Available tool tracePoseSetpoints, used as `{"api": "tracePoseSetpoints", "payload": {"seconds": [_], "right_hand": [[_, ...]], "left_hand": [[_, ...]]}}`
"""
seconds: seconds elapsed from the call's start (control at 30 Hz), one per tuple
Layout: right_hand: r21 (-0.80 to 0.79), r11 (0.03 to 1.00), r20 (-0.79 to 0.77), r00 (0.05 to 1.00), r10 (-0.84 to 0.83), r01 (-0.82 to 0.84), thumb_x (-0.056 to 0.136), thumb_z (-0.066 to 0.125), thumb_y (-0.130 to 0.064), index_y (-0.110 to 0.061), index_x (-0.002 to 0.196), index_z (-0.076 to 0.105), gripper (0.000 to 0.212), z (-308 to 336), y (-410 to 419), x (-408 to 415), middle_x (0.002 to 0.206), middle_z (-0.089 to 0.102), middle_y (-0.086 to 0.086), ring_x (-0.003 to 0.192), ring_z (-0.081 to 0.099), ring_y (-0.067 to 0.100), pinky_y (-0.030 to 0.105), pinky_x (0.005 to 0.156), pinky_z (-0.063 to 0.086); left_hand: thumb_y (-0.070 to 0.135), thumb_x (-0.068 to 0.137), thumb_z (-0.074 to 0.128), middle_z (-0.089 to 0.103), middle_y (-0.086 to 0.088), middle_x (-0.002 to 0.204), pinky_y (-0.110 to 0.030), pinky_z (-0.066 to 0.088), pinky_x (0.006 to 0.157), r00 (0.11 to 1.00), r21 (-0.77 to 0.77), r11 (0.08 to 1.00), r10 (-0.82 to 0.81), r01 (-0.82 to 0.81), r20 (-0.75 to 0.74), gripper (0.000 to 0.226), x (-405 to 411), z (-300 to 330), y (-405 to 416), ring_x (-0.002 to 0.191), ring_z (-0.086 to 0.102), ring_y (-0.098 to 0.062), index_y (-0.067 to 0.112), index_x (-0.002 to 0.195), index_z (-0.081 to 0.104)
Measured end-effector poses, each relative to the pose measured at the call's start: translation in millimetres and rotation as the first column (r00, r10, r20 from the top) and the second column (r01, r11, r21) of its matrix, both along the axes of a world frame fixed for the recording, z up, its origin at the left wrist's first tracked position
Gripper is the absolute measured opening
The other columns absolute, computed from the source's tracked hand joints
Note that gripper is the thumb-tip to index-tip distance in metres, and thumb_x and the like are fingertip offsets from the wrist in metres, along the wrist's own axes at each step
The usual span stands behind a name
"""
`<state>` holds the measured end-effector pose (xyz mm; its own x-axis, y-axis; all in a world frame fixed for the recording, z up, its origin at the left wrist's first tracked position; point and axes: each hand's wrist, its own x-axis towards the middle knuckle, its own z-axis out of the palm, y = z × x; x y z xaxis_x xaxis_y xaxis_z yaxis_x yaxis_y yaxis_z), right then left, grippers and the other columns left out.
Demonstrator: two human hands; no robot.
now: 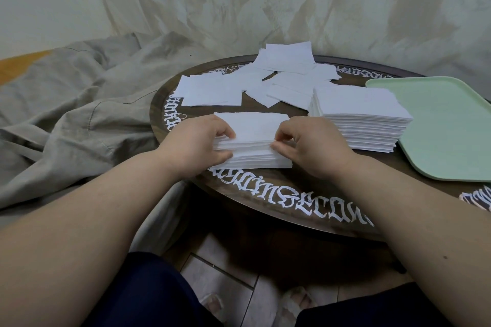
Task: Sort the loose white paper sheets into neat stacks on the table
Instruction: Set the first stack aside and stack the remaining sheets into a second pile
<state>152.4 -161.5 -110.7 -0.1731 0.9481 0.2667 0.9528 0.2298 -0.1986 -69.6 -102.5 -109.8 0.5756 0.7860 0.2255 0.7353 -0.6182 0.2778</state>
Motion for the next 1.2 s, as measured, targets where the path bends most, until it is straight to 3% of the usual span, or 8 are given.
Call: {"api": "tracePoseSetpoints", "payload": {"seconds": [0.33, 0.5, 0.7, 0.9, 1.03, 1.2], "right_hand": [[-0.051, 0.999, 0.015, 1.0, 0.016, -0.015, 0.084, 0.063, -0.047, -0.02, 0.103, 0.065, 0.034, -0.9, 0.5, 2.3, 0.1, 0.063, -0.003, 0.092, 0.058, 0.018, 0.032, 0.077, 0.045], [-0.063, 0.998, 0.056, 0.998, 0.034, -0.03, 0.087, 0.059, -0.048, -0.021, 0.102, 0.067, 0.031, -1.0, 1.2, 2.8, 0.102, 0.063, -0.004, 0.093, 0.057, 0.018, 0.03, 0.075, 0.043], [-0.026, 0.999, 0.131, 0.991, 0.024, -0.021, 0.094, 0.048, -0.043, -0.022, 0.105, 0.064, 0.028, 0.0, 2.1, -0.1, 0.1, 0.065, -0.002, 0.091, 0.06, 0.022, 0.029, 0.071, 0.042], [-0.048, 0.999, 0.093, 0.996, 0.017, -0.013, 0.092, 0.051, -0.026, -0.025, 0.121, 0.057, 0.03, 1.4, 0.4, 0.8, 0.11, 0.065, -0.003, 0.102, 0.058, 0.021, 0.031, 0.08, 0.045], [-0.029, 0.999, 0.081, 0.997, 0.019, -0.016, 0.087, 0.056, -0.024, -0.022, 0.113, 0.055, 0.026, 0.1, -0.1, 6.8, 0.107, 0.061, -0.005, 0.102, 0.051, 0.018, 0.034, 0.078, 0.044], [0.004, 1.0, 0.096, 0.995, 0.021, -0.021, 0.084, 0.054, -0.022, -0.019, 0.097, 0.054, 0.013, -0.2, -2.3, 6.6, 0.098, 0.055, -0.002, 0.084, 0.054, 0.024, 0.038, 0.067, 0.046]], "left_hand": [[0.032, 0.077, 0.075, 0.065, 0.007, 0.107, -0.021, 0.038, 0.083, 0.999, -0.035, 0.998, 0.047, -0.048, -0.021, 0.031, -3.0, -0.7, -0.5, 0.102, 0.058, -0.013, 0.024, 0.107, 0.068], [0.037, 0.074, 0.078, 0.068, 0.008, 0.111, -0.034, 0.045, 0.095, 0.997, -0.09, 0.994, 0.07, -0.068, 0.028, 0.029, -4.4, -2.6, 1.9, 0.104, 0.06, -0.014, 0.026, 0.1, 0.071], [0.039, 0.074, 0.077, 0.067, 0.01, 0.111, -0.03, 0.044, 0.093, 0.996, -0.09, 0.993, 0.08, -0.077, 0.025, 0.032, -4.2, -3.7, 2.2, 0.103, 0.059, -0.013, 0.027, 0.103, 0.069], [0.017, 0.078, 0.067, 0.064, 0.004, 0.107, -0.032, 0.046, 0.089, 0.999, -0.044, 0.998, 0.044, -0.044, 0.002, 0.03, -4.8, -2.2, 0.2, 0.101, 0.058, -0.015, 0.021, 0.108, 0.064], [0.012, 0.077, 0.064, 0.061, 0.002, 0.102, -0.036, 0.046, 0.084, 0.998, -0.043, 0.997, 0.059, -0.059, -0.005, 0.019, -6.4, -1.2, 0.5, 0.096, 0.057, -0.019, 0.018, 0.094, 0.059], [0.013, 0.074, 0.063, 0.058, 0.001, 0.094, -0.036, 0.045, 0.077, 0.997, -0.022, 0.997, 0.074, -0.074, -0.005, 0.014, -4.0, 2.8, -2.3, 0.086, 0.054, -0.021, 0.016, 0.085, 0.055]]}}
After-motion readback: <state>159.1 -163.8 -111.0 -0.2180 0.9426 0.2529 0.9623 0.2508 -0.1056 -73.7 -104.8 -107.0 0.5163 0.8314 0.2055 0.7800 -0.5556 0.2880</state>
